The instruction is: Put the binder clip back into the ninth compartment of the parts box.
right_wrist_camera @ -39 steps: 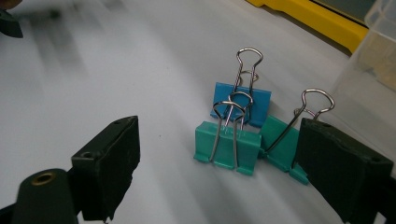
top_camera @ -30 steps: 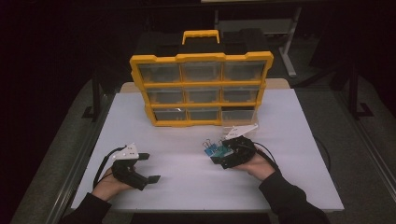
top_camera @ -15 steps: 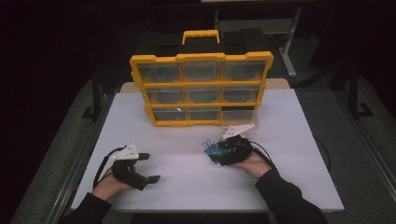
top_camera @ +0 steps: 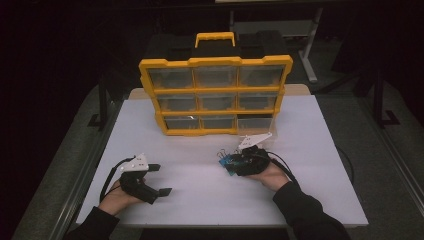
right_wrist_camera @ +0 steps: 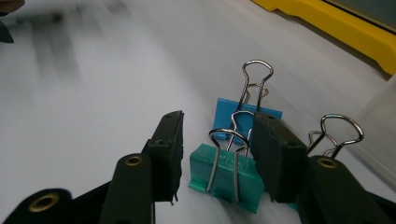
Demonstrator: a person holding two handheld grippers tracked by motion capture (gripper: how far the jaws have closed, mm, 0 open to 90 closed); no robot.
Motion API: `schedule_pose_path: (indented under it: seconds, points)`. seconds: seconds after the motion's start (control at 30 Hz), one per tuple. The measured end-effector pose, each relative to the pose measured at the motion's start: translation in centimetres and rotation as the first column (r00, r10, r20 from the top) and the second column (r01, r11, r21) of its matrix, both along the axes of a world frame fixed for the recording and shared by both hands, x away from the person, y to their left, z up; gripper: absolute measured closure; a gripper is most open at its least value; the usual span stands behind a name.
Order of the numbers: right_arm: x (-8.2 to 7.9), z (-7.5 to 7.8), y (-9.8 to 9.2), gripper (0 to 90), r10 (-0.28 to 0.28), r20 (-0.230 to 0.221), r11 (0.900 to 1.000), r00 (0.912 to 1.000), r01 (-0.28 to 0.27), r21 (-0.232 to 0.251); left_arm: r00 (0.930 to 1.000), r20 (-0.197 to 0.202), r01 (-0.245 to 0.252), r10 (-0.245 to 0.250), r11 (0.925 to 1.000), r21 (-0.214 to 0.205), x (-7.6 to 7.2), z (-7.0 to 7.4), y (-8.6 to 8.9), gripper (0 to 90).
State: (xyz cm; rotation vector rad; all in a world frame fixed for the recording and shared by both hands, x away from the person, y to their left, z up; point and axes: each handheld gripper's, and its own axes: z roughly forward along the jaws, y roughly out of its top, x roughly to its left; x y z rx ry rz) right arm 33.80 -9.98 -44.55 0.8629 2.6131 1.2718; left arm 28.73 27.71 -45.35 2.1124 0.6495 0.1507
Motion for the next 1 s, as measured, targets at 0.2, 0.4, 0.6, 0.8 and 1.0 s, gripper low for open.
schedule_pose_path:
  seconds: [0.2,0.4,0.6,0.8,1.0]
  points:
    - [0.17,-0.22,-0.10,59.0,-0.002,-0.009,1.0000,1.0000,0.002,-0.002,1.0000,0.001,0.000,0.000,1.0000,-0.002,0.01,0.00,0.01,0.2]
    - [0.26,-0.27,-0.22,64.5,0.003,-0.012,1.0000,0.9999,-0.003,0.002,1.0000,0.001,0.001,-0.001,1.0000,-0.001,0.00,-0.01,0.01,0.2]
    - [0.21,-0.25,-0.21,69.5,0.015,-0.009,0.9999,0.9998,-0.015,0.003,1.0000,0.002,0.001,-0.001,1.0000,-0.002,-0.01,0.01,0.02,0.2]
    - [0.13,-0.19,-0.22,72.0,0.025,-0.007,0.9997,0.9997,-0.025,0.002,1.0000,0.001,0.003,-0.003,1.0000,0.000,-0.02,-0.01,0.00,0.3]
    - [-0.04,-0.13,-0.11,73.9,0.046,0.003,0.9989,0.9989,-0.046,0.000,1.0000,0.002,0.004,-0.004,1.0000,-0.002,-0.03,0.02,0.02,0.3]
